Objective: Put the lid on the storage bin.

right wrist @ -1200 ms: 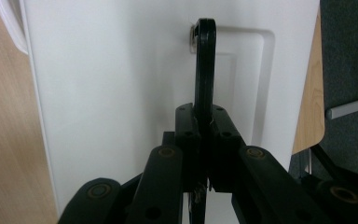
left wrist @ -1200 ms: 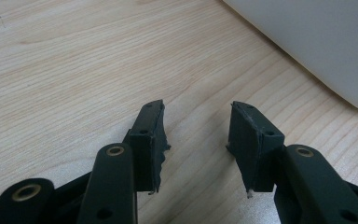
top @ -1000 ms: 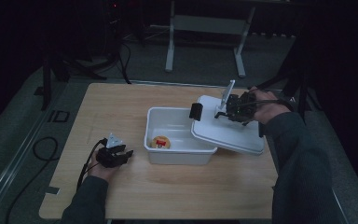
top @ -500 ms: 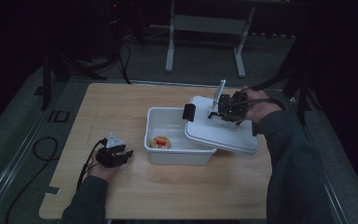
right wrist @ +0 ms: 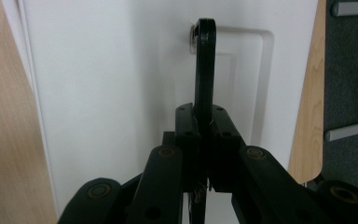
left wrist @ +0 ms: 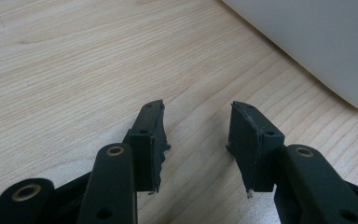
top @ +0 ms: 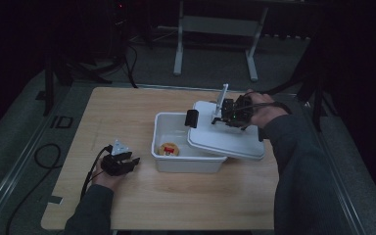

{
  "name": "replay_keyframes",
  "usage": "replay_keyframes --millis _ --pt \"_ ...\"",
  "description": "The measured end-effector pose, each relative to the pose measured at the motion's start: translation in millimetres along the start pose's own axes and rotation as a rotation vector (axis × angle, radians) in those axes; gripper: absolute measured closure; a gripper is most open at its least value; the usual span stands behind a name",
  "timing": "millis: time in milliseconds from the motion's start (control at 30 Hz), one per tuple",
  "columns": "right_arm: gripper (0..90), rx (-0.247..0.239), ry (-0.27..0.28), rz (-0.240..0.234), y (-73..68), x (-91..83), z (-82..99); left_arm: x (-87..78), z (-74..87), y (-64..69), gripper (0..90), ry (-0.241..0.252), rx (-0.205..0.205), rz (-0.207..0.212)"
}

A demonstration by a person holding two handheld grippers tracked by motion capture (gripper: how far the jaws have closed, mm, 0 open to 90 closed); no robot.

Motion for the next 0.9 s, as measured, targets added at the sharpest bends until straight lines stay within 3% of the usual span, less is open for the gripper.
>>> replay_keyframes --millis 900 --pt "84.6 -0.053 0.018 0.008 -3.5 -1.1 -35.2 0.0 0.0 0.1 55.8 -0.001 0.001 0.002"
Point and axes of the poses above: each handheld gripper's, and its own axes: x roughly forward along the jaws, z roughly out of its underside, y roughly to its right, the point moved 8 cm from there along x, roughly forward along the jaws, and after that the axes turned 7 degrees about z, right-handed, at the moved point
